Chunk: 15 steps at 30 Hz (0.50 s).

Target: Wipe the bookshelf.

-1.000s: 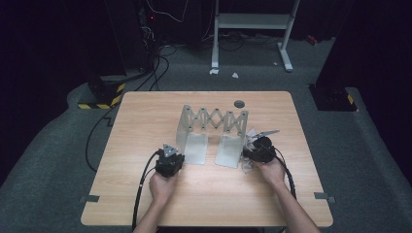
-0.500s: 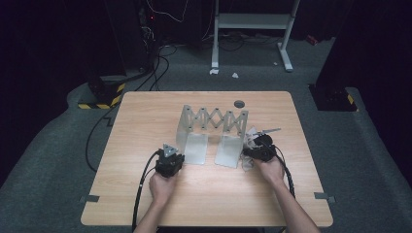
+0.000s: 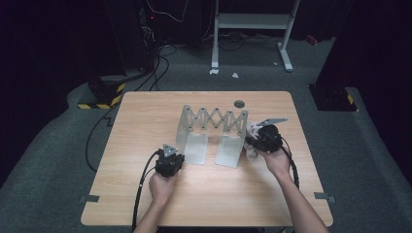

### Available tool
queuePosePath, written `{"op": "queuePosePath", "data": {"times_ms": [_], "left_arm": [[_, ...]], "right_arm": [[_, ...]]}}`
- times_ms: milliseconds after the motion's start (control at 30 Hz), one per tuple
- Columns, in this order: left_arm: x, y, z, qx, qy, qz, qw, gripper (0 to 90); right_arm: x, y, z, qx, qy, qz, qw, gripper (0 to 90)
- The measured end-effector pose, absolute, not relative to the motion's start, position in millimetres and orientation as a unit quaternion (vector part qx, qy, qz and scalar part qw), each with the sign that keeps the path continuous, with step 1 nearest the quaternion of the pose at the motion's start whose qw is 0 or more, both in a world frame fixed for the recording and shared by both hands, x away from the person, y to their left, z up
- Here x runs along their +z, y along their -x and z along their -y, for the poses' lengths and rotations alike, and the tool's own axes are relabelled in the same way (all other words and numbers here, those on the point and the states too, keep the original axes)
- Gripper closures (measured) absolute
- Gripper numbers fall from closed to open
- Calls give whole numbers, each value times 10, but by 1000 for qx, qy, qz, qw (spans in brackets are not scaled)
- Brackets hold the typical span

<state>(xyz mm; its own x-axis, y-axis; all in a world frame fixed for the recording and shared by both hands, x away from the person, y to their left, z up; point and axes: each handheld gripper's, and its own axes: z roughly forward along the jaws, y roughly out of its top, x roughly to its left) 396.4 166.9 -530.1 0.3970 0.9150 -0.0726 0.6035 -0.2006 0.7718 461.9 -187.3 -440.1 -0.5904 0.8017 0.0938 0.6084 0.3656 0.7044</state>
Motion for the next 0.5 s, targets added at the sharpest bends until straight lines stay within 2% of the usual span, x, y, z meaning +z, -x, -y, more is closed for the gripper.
{"op": "queuePosePath", "data": {"times_ms": [267, 500], "left_arm": [[-5301, -3965, -1672, 205, -746, -509, 377, 828], [-5300, -3963, -1667, 208, -747, -508, 375, 827]], "right_arm": [[-3988, -4578, 1897, 385, -409, -810, 168, 808], [-3851, -4693, 1874, 382, -408, -809, 183, 809]]}}
